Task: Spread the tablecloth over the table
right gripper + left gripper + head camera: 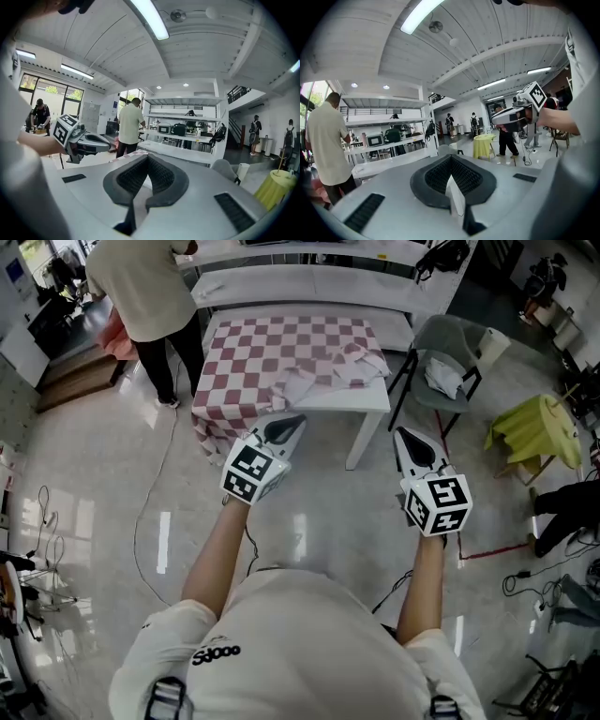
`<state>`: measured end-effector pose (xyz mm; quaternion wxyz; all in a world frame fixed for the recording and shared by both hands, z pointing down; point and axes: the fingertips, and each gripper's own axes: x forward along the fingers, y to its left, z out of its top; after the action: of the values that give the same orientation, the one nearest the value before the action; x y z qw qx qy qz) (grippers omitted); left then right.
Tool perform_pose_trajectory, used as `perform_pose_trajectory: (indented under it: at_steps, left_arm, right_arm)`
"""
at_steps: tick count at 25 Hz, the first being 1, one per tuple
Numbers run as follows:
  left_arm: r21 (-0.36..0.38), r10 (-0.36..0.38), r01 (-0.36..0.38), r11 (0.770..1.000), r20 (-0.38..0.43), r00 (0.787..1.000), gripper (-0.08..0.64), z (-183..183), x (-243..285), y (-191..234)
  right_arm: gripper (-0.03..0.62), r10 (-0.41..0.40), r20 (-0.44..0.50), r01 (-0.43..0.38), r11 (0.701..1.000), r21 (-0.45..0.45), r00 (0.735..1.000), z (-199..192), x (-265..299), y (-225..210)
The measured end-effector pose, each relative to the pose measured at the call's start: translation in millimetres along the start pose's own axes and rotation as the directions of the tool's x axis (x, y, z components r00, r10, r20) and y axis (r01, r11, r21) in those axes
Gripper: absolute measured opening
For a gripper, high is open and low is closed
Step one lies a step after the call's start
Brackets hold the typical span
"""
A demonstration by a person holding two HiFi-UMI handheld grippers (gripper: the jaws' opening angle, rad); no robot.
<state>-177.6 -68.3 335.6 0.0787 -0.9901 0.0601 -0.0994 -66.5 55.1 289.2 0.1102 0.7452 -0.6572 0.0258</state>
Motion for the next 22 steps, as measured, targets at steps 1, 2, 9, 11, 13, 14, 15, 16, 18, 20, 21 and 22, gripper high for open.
perform_pose_trajectory:
  at_steps: [1, 2, 9, 11, 13, 14, 15, 16, 18, 20, 21, 22]
  left_arm:
    - [-0.003, 0.008, -0.008, 1.000, -0.007, 1.000, 0.026, -2.6, 0.6, -2.6]
    - [-0.009, 0.017, -0.017, 1.000, -0.013, 1.000, 0.026, -5.2, 1.2, -4.7]
    - [-0.027, 0.046, -0.047, 0.999, -0.040, 0.998, 0.026, -9.6, 9.7, -19.4]
    - [-0.025, 0.038, -0.040, 0.999, -0.045, 0.998, 0.026, -10.9, 16.8, -21.9]
    - [-0.024, 0.032, -0.033, 0.999, -0.046, 0.998, 0.026, -12.1, 25.8, -20.0]
    - [-0.026, 0.031, -0.032, 0.999, -0.046, 0.998, 0.026, -13.2, 30.7, -16.7]
    - [-0.029, 0.031, -0.033, 0.999, -0.045, 0.998, 0.026, -14.8, 35.4, -12.7]
    - [-0.031, 0.031, -0.032, 0.999, -0.045, 0.999, 0.026, -16.7, 39.9, -8.2]
    - [-0.035, 0.030, -0.031, 0.999, -0.042, 0.999, 0.026, -20.6, 49.5, 3.4]
    - [-0.042, 0.034, -0.036, 0.998, -0.039, 0.999, 0.026, -25.0, 61.4, 21.0]
    - [-0.047, 0.037, -0.039, 0.998, -0.038, 0.999, 0.026, -27.9, 68.8, 31.7]
    - [-0.051, 0.039, -0.040, 0.998, -0.037, 0.999, 0.026, -31.1, 77.2, 43.1]
  right_arm:
    - [0.021, 0.009, 0.005, -0.009, 1.000, -0.001, 1.000, -2.0, -2.6, -1.2]
    - [0.023, 0.022, 0.011, -0.022, 1.000, -0.004, 1.000, -4.0, -5.3, -1.9]
    - [0.021, 0.078, 0.019, -0.079, 0.996, 0.032, 0.997, -20.9, -13.7, -13.7]
    - [0.021, 0.082, 0.019, -0.082, 0.996, 0.034, 0.996, -23.5, -12.1, -18.8]
    - [0.021, 0.086, 0.017, -0.086, 0.996, 0.035, 0.996, -26.4, -5.8, -25.3]
    - [0.021, 0.086, 0.016, -0.087, 0.995, 0.038, 0.996, -28.0, -0.7, -28.8]
    - [0.021, 0.087, 0.016, -0.087, 0.995, 0.045, 0.996, -29.8, 5.0, -32.1]
    - [0.023, 0.087, 0.015, -0.088, 0.995, 0.052, 0.996, -31.6, 11.2, -35.0]
    - [0.022, 0.085, 0.011, -0.085, 0.995, 0.057, 0.996, -34.4, 26.0, -40.9]
    - [0.023, 0.074, 0.009, -0.074, 0.996, 0.052, 0.997, -34.6, 45.1, -49.2]
    - [0.023, 0.066, 0.010, -0.067, 0.996, 0.051, 0.998, -34.0, 55.7, -54.6]
    - [0.023, 0.058, 0.011, -0.059, 0.997, 0.051, 0.998, -33.2, 66.8, -61.0]
